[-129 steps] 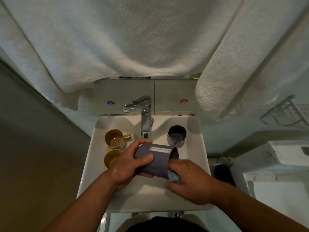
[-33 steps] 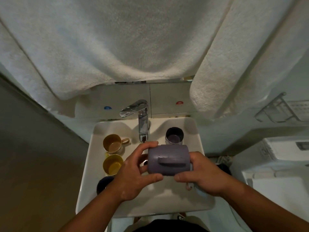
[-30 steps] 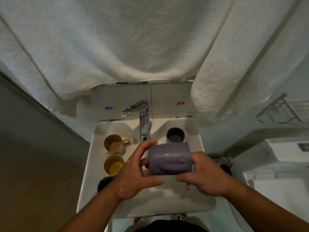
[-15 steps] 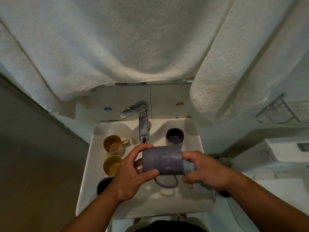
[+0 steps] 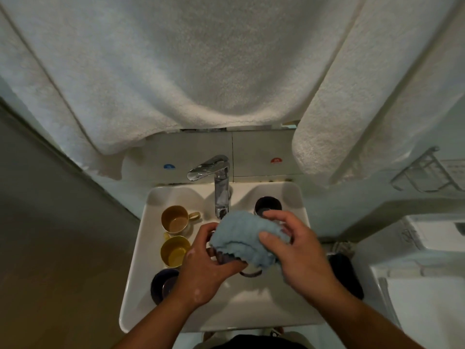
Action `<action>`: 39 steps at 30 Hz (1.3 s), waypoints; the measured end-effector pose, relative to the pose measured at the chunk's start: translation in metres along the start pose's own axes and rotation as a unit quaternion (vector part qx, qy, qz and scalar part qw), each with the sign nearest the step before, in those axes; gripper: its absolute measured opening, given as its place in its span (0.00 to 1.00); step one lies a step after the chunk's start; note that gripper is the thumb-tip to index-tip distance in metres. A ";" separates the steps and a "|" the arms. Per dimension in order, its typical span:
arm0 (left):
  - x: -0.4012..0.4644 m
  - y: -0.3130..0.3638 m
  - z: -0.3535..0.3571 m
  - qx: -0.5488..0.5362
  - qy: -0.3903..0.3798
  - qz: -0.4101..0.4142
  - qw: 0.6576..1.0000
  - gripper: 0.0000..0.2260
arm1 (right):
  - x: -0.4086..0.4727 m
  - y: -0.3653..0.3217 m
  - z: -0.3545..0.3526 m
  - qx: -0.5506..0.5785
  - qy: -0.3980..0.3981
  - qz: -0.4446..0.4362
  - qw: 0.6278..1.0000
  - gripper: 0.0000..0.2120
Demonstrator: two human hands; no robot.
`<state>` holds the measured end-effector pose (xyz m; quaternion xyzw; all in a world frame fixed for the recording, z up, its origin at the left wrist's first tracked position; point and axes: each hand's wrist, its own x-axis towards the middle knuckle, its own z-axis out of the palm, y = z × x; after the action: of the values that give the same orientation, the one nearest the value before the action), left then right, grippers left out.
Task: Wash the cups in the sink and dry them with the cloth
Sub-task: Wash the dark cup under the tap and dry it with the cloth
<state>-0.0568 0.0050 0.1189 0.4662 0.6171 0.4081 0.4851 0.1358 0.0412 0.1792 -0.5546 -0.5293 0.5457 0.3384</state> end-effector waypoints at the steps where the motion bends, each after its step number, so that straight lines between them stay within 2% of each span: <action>1: -0.001 0.004 0.003 0.008 -0.001 0.008 1.000 0.32 | 0.000 0.004 0.006 -0.079 0.017 -0.029 0.996 0.15; 3: -0.001 0.010 0.004 0.017 -0.001 0.016 1.000 0.33 | 0.000 0.013 0.011 -0.267 0.021 -0.085 0.960 0.18; 5: -0.002 0.012 0.003 0.017 -0.005 0.017 1.000 0.33 | 0.000 0.017 0.009 -0.368 0.039 -0.138 0.919 0.19; 7: -0.004 0.012 0.004 0.018 -0.011 0.016 1.000 0.34 | 0.003 0.020 0.005 -0.388 0.060 -0.202 0.897 0.20; 10: -0.007 0.015 0.007 0.028 -0.028 0.020 0.999 0.37 | 0.008 0.026 0.008 -0.374 0.005 -0.272 0.887 0.23; 13: -0.008 0.021 0.008 0.047 -0.027 0.041 0.998 0.38 | 0.005 0.028 0.022 -0.362 -0.012 -0.300 0.883 0.20; 16: -0.009 0.025 0.005 0.046 -0.015 0.049 0.998 0.36 | 0.006 0.031 0.020 -0.386 0.003 -0.331 0.861 0.20; 22: -0.011 0.029 0.009 0.066 0.016 0.070 0.995 0.36 | 0.013 0.037 0.016 -0.338 0.096 -0.287 0.891 0.18; 26: -0.012 0.030 0.010 0.088 0.007 0.090 0.992 0.33 | 0.003 0.041 0.024 -0.364 0.038 -0.358 0.859 0.18; 30: -0.012 0.027 0.009 0.099 0.015 0.100 0.990 0.38 | 0.020 0.048 -0.001 -0.319 0.115 -0.264 0.903 0.19; 31: -0.012 0.029 0.010 0.104 0.014 0.103 0.989 0.38 | 0.018 0.046 0.003 -0.318 0.122 -0.258 0.904 0.19; 35: -0.011 0.030 0.014 0.095 0.006 0.103 0.990 0.33 | -0.001 0.041 0.027 -0.345 0.054 -0.355 0.867 0.18; 37: -0.012 0.029 0.013 0.094 0.007 0.106 0.990 0.34 | 0.008 0.039 0.016 -0.342 0.042 -0.323 0.882 0.19; 39: -0.013 0.028 0.009 0.089 0.003 0.116 0.989 0.37 | 0.016 0.039 0.004 -0.313 0.076 -0.244 0.915 0.21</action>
<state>-0.0412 -0.0003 0.1469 0.5746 0.5939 0.4069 0.3894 0.1382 0.0477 0.1370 -0.5254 -0.7646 0.2083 0.3097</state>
